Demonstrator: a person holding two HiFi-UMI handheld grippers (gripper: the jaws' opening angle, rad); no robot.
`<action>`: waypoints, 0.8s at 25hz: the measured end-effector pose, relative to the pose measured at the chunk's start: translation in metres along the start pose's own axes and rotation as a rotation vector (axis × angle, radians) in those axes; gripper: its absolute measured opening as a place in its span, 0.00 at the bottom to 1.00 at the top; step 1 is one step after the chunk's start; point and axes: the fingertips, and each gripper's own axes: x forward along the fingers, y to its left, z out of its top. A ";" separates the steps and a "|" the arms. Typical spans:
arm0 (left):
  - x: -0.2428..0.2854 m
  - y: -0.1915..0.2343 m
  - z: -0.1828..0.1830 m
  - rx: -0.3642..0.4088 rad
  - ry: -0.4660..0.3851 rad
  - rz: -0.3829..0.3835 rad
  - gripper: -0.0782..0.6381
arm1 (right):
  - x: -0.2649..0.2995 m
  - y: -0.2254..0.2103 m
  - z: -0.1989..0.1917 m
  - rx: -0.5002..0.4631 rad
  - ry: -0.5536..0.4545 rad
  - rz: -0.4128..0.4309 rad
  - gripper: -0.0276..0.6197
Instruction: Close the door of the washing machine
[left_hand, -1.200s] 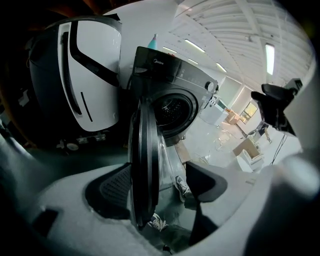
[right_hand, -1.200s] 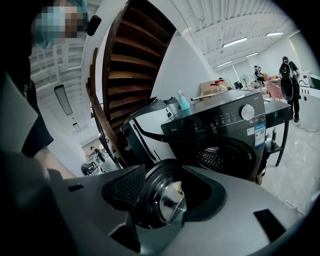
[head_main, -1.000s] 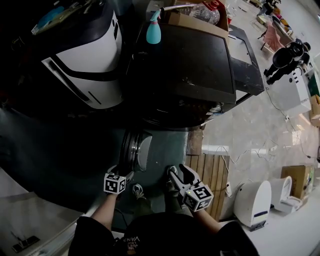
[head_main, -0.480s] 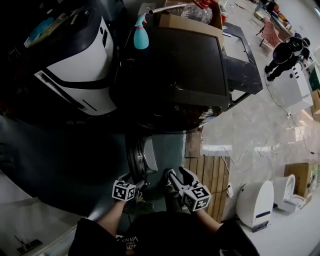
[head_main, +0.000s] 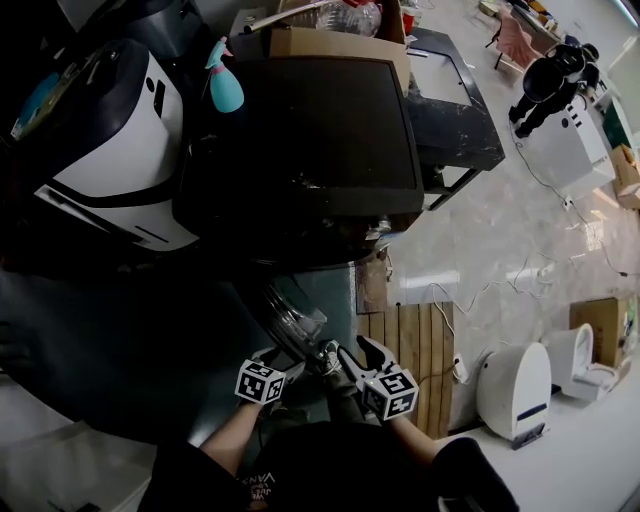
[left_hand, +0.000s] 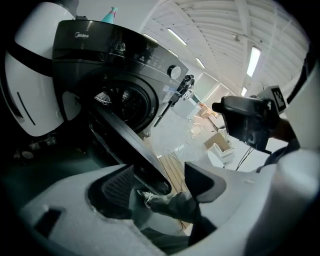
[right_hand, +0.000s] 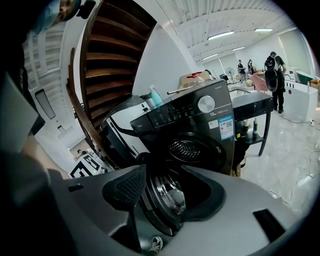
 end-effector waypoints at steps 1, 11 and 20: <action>0.006 -0.004 0.007 0.009 0.002 -0.010 0.56 | 0.000 -0.006 -0.001 0.005 0.002 -0.006 0.35; 0.052 -0.026 0.075 0.073 -0.026 -0.058 0.56 | 0.008 -0.052 -0.016 0.038 0.049 -0.033 0.34; 0.074 -0.024 0.117 0.078 -0.039 -0.065 0.50 | 0.040 -0.092 -0.025 0.050 0.084 -0.068 0.32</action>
